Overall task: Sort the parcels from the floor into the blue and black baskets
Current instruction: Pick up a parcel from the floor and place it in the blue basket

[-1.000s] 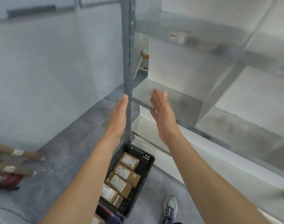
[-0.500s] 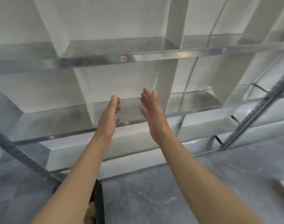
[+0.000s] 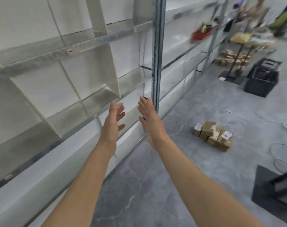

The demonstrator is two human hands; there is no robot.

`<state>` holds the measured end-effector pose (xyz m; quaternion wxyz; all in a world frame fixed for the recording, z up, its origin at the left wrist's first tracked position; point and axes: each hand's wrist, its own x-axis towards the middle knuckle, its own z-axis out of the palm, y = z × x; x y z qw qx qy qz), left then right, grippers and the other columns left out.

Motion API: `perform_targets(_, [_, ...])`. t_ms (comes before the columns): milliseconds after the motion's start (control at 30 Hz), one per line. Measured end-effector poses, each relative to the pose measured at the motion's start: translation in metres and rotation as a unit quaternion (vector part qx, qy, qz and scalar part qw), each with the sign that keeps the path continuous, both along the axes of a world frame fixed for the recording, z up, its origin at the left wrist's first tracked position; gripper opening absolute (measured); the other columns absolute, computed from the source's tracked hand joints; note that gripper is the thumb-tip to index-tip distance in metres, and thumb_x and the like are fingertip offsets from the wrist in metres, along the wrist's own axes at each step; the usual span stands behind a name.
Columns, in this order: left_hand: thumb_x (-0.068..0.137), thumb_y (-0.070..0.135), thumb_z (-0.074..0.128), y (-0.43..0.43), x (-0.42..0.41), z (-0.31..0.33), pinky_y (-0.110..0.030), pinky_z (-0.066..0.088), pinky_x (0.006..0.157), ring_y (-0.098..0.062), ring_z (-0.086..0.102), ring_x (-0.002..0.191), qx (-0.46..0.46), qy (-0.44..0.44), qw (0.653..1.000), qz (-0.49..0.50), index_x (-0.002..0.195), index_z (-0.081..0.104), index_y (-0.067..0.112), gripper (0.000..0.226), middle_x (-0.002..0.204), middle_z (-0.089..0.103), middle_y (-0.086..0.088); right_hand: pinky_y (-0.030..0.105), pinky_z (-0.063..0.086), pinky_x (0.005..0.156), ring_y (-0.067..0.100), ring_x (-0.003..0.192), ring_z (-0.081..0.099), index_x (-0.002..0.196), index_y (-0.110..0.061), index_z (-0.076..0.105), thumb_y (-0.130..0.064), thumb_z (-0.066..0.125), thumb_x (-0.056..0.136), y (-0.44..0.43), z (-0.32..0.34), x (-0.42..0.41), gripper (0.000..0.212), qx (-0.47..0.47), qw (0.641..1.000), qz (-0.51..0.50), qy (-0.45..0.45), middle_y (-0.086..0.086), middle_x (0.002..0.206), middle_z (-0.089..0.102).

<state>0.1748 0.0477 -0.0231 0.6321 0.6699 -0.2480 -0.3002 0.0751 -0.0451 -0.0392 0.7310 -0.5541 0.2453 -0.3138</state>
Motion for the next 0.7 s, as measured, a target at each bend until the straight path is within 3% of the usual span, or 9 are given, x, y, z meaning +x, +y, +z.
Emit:
perform_targets(100, [0.102,0.071,0.026,-0.053,-0.029,-0.007,-0.044,0.044,0.113,-0.002,0.055,0.131,0.010,0.008,0.998,-0.057,0.147,0.053,0.029,0.067,0.144,0.057,0.015,0.036,0.029,0.126,0.002,0.149,0.038,0.157,-0.032,0.043,-0.076,0.038,0.089,-0.038,-0.006,-0.037,0.081,0.013,0.999,-0.045,0.009,-0.012,0.164,0.041])
perform_targets(200, [0.103,0.069,0.028,-0.099,-0.052,-0.015,-0.041,0.046,0.110,-0.004,0.056,0.130,0.021,0.029,0.994,-0.107,0.139,0.058,0.032,0.059,0.141,0.060,0.015,0.031,0.034,0.121,-0.009,0.136,0.046,0.136,-0.048,0.055,-0.071,0.034,0.099,-0.072,-0.015,-0.062,0.049,0.024,0.996,-0.089,0.019,-0.036,0.136,0.057])
perform_targets(233, [0.103,0.068,0.028,-0.113,-0.058,-0.017,-0.040,0.046,0.110,-0.004,0.055,0.131,0.024,0.033,0.991,-0.125,0.138,0.059,0.031,0.059,0.141,0.060,0.015,0.034,0.032,0.123,-0.009,0.135,0.047,0.133,-0.051,0.055,-0.073,0.034,0.098,-0.083,-0.019,-0.070,0.047,0.024,0.994,-0.101,0.025,-0.038,0.133,0.056])
perform_targets(333, [0.102,0.069,0.029,-0.158,-0.069,-0.029,-0.040,0.045,0.111,-0.005,0.054,0.132,0.045,0.031,0.984,-0.172,0.148,0.054,0.027,0.067,0.145,0.058,0.013,0.044,0.025,0.129,0.001,0.144,0.041,0.151,-0.047,0.046,-0.088,0.039,0.083,-0.115,-0.028,-0.085,0.080,0.038,0.989,-0.137,0.047,-0.022,0.159,0.043])
perform_targets(500, [0.099,0.071,0.030,-0.241,-0.074,-0.054,-0.041,0.044,0.112,-0.004,0.053,0.131,0.068,0.050,0.966,-0.244,0.151,0.049,0.025,0.072,0.147,0.055,0.013,0.039,0.023,0.129,0.002,0.153,0.032,0.159,-0.036,0.039,-0.077,0.036,0.090,-0.183,-0.051,-0.096,0.080,0.062,0.978,-0.192,0.046,-0.013,0.168,0.035])
perform_targets(700, [0.104,0.065,0.027,-0.341,-0.065,-0.091,-0.044,0.038,0.116,-0.009,0.050,0.136,0.119,0.082,0.941,-0.304,0.152,0.047,0.025,0.066,0.151,0.052,0.011,0.041,0.026,0.129,0.005,0.152,0.035,0.157,-0.033,0.042,-0.079,0.041,0.083,-0.263,-0.079,-0.099,0.087,0.105,0.954,-0.272,0.069,-0.012,0.166,0.037])
